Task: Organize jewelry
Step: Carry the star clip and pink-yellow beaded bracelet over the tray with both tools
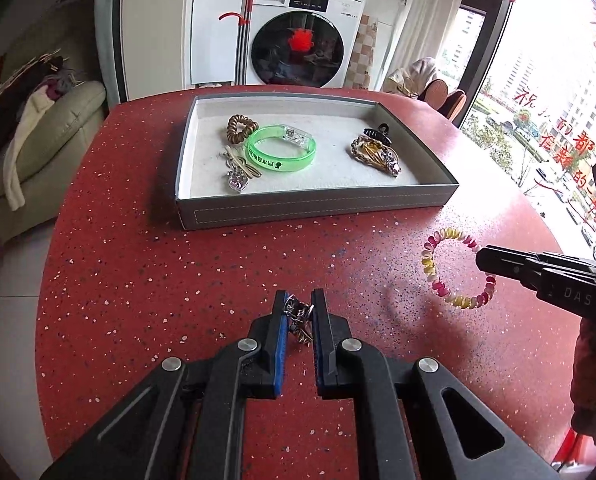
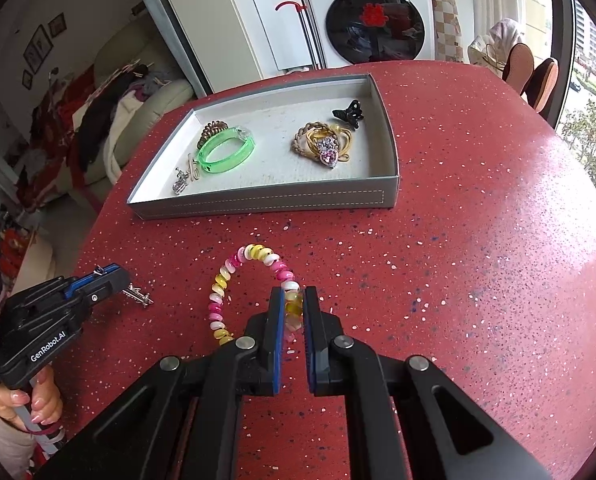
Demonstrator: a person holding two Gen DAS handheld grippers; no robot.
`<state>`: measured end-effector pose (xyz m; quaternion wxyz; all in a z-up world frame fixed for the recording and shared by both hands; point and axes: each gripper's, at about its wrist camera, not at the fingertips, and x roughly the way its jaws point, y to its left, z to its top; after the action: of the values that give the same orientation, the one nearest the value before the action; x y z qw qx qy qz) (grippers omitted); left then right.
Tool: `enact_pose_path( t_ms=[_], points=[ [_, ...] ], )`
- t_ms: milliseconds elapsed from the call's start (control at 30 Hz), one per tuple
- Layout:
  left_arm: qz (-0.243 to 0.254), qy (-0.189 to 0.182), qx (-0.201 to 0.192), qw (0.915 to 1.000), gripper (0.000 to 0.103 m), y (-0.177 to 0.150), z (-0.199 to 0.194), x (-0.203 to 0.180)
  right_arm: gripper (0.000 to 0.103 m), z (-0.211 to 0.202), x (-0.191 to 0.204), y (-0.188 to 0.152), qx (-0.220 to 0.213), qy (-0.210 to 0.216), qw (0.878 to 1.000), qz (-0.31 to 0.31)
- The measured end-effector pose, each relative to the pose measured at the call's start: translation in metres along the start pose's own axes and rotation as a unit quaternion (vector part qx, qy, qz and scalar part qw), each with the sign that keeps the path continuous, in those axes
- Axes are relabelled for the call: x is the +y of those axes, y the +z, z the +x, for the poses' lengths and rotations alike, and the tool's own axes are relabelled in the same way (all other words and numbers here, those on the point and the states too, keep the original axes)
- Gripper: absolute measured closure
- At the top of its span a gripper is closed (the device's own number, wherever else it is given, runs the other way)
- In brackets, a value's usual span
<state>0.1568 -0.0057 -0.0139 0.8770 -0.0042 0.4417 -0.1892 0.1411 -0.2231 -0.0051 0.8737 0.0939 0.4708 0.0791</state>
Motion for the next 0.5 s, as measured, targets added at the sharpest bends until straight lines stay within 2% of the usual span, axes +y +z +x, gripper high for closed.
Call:
enact_pose_path(
  t_ms=[500],
  points=[
    [0.007, 0.009, -0.026, 0.9996, 0.074, 0.023, -0.013, -0.008, 0.093, -0.008, 0.003, 0.017, -0.012, 0.012, 1.000, 0.007]
  ],
)
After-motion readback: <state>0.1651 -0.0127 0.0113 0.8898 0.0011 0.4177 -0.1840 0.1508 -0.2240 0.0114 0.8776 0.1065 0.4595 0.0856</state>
